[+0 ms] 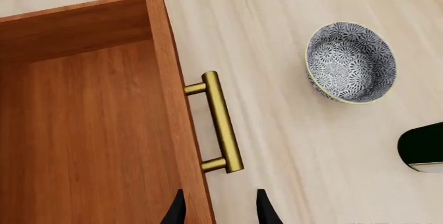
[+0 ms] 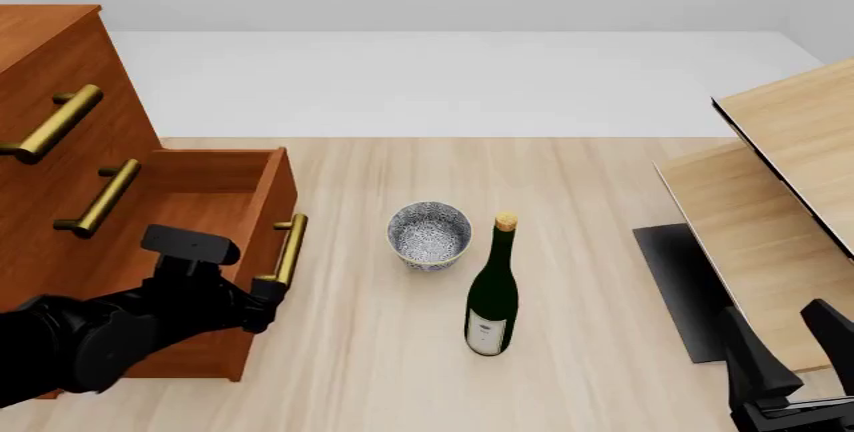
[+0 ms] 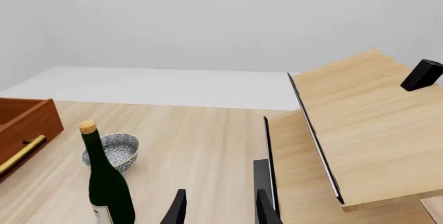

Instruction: Put the wine bottle in the bottom drawer of the cabinet.

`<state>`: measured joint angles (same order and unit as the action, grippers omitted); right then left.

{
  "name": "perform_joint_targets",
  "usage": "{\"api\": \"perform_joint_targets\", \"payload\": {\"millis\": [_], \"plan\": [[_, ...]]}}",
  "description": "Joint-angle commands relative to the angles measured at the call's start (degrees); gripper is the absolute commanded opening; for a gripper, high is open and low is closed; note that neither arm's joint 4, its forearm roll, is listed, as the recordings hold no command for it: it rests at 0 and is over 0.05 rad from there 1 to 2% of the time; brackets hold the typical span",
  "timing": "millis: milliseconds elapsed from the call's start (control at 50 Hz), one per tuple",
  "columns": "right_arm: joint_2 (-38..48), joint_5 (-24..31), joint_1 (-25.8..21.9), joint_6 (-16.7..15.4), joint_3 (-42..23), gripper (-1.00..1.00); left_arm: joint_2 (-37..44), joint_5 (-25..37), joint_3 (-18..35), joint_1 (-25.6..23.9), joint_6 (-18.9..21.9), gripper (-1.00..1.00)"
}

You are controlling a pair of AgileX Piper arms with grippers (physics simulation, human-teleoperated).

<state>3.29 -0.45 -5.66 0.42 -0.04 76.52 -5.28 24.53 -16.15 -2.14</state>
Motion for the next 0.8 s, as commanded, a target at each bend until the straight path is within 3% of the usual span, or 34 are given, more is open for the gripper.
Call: {"api": "perform_joint_targets", "payload": {"millis": [20, 800], "plan": [[-0.04, 0.14, -0.22, 0.04, -0.01, 1.00, 0.46, 0.53, 0.93, -2.00, -0.41, 1.00], [0.98, -0.30, -1.05, -0.10, 0.01, 1.00, -3.01, 2.56, 1.05, -8.50, -3.17, 1.00]]}}
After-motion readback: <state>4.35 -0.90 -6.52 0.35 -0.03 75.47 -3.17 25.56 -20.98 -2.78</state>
